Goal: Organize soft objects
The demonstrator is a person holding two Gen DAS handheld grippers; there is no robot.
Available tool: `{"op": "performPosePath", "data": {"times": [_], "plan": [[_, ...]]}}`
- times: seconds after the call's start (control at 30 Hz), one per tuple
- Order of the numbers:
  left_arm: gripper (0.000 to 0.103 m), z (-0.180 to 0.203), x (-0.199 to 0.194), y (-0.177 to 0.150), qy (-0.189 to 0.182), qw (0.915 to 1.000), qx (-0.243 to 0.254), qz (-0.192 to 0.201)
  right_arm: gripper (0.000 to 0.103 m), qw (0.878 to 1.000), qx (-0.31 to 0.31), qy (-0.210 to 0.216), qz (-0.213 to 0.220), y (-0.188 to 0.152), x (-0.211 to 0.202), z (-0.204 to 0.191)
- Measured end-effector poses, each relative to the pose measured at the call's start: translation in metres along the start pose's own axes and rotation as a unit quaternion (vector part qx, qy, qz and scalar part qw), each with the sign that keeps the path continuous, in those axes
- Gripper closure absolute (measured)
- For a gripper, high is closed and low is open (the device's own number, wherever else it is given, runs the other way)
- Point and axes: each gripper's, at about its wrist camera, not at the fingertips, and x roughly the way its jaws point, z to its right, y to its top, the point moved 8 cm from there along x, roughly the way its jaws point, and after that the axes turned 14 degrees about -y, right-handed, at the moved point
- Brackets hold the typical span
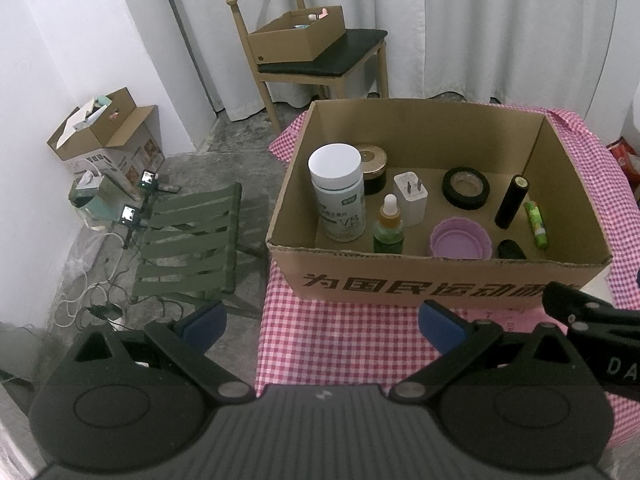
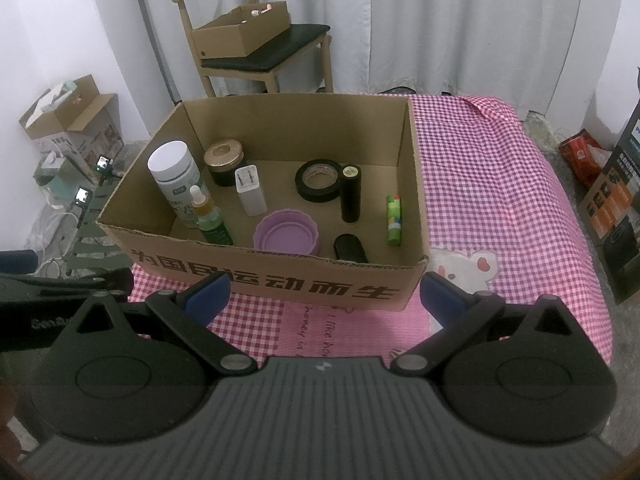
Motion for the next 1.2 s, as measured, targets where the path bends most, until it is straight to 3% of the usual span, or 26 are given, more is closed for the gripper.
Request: {"op": "performPosePath", "data": {"times": [1.2], "plan": [[0.000,-0.0009,-0.0018,0.0007,0.003,1.0000,-0.002,0.001,0.001,1.000,0.003,0.003,0.002,0.0009,-0.0024,-0.0008]]}}
